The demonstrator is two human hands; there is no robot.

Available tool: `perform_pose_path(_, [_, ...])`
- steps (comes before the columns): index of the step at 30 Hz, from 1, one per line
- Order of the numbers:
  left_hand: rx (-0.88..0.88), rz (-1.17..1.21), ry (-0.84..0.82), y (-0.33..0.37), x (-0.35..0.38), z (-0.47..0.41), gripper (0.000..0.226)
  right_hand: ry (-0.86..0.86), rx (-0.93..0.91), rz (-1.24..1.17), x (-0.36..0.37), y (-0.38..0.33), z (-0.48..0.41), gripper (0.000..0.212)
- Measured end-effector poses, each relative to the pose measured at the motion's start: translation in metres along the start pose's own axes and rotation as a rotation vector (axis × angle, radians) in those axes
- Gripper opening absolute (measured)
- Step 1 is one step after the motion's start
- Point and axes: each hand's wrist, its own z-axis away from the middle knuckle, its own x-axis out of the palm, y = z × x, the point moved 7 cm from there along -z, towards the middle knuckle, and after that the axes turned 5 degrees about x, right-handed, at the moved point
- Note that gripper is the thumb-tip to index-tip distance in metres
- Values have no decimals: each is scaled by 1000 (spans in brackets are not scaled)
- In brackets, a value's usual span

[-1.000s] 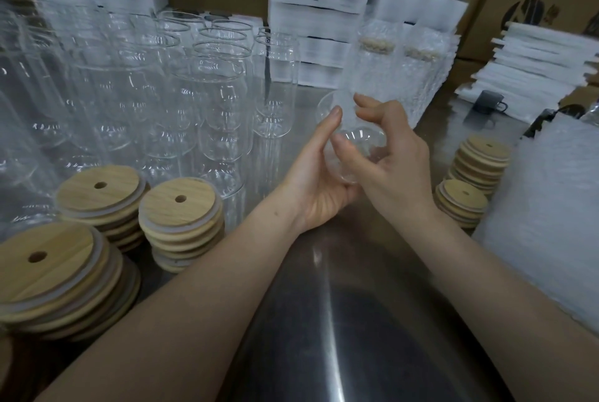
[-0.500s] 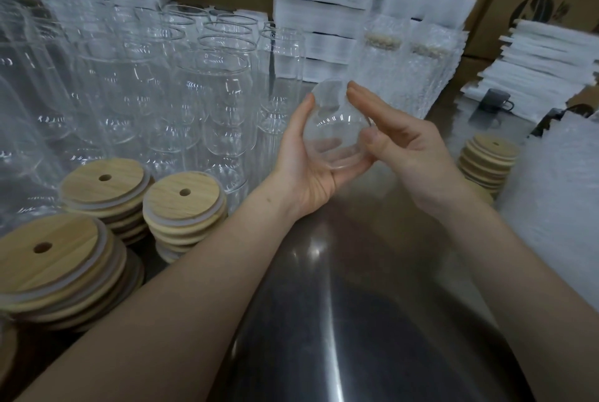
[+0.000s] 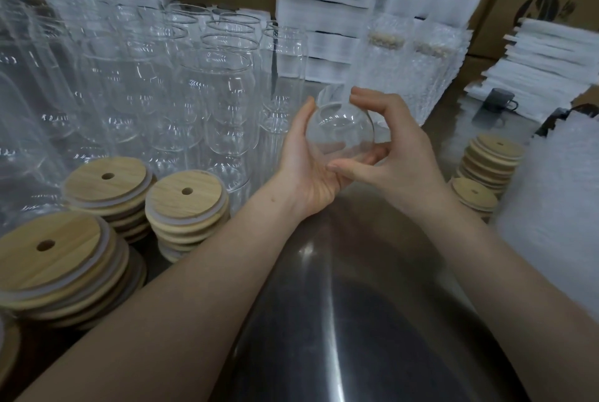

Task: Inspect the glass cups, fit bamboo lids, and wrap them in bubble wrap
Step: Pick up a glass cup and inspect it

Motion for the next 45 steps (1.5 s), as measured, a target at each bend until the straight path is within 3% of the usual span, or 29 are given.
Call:
perform_pose_path(8, [40,-145,-30,0,0,-3,82,229,-26,129,-4,-3,3,73])
perform_pose_path(12, [70,-142,-106,-1,4,-4,63,280,-94,197,-6,-6,5,62])
perform_pose_path(20, [95,-82,-155,-6,8,-5,56,352,-149,205,-6,-13,5,35])
perform_pose_path(27, [80,-40,-116,-8,4,-6,60,302,-161,164,-6,-10,4,36])
perform_pose_path(30, [91,-38,-110,-4,2,-5,63,219,-140,103,-5,-7,2,29])
perform_pose_path(37, [72,30,-49,0,-3,-4,82,-24,-104,6,-1,-6,0,33])
perform_pose_path(42, [45,68,-48,-4,-4,-7,85,89,-121,9,-5,-4,3,36])
perform_pose_path(45, [112,-54,-22,-2,-6,-9,72,219,-80,55,-17,1,3,36])
